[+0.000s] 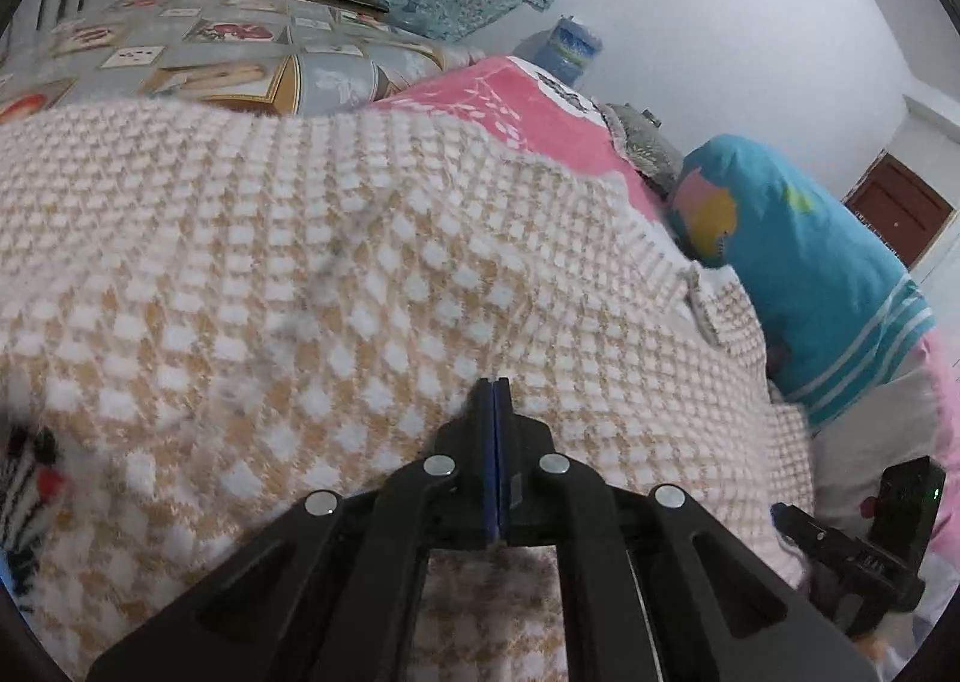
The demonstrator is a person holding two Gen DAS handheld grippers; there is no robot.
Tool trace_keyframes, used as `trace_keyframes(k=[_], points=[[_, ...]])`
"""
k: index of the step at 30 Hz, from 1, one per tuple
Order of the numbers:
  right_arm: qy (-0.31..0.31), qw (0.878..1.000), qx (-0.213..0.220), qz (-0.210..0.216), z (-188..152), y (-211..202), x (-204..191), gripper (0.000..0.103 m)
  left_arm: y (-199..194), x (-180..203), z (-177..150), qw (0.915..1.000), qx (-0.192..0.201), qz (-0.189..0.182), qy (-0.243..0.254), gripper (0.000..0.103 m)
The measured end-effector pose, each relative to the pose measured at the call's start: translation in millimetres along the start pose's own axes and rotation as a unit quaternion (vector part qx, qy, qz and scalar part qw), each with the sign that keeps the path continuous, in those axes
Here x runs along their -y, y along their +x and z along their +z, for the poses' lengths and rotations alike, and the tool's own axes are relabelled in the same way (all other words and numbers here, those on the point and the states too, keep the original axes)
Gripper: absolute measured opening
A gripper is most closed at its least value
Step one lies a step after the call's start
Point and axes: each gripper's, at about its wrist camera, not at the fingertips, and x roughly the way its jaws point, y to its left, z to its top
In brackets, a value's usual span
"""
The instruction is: Fold large clothes
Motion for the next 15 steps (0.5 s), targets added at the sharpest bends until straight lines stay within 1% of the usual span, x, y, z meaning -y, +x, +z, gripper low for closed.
trace_keyframes(k=[1,3,4,5,6,9,10,12,13,14,15], points=[[0.007,1.0,-0.003,-0.014,4,-7,4,0.029,0,-1,0,1.0,0.0,0.001,0.001,0.004],[0.025,0.998,0.001,-0.059,9,-17,15,0.028,-1,0,-1,1.0,0.0,0.0,0.0,0.004],[0.028,0.996,0.0,-0.085,11,-19,19,0.023,0,0,-2,1.0,0.001,0.0,0.001,0.004],[0.025,0.995,-0.005,-0.101,11,-16,19,0.023,1,1,-2,1.0,0.001,0.001,0.002,0.004],[0.018,0.993,-0.011,-0.113,9,-13,17,0.023,1,0,-2,1.0,0.001,0.002,0.003,0.004],[0.023,0.99,-0.007,-0.14,7,-11,12,0.02,1,-1,-3,1.0,0.001,0.005,0.006,0.004],[0.029,0.99,0.007,-0.138,7,-14,7,0.02,0,1,-4,1.0,0.002,0.006,0.007,0.004],[0.017,0.994,0.035,-0.102,7,-17,-8,0.019,-1,2,-5,0.9999,0.003,0.011,0.011,0.004],[-0.009,0.994,0.058,-0.091,7,-18,-24,0.02,-1,4,-5,0.9998,0.003,0.015,0.014,0.004],[-0.035,0.993,0.07,-0.087,7,-16,-38,0.021,0,7,-4,0.9996,0.004,0.021,0.017,0.004],[-0.073,0.992,0.071,-0.07,7,-9,-58,0.023,2,9,-2,0.9995,0.004,0.025,0.021,0.004]])
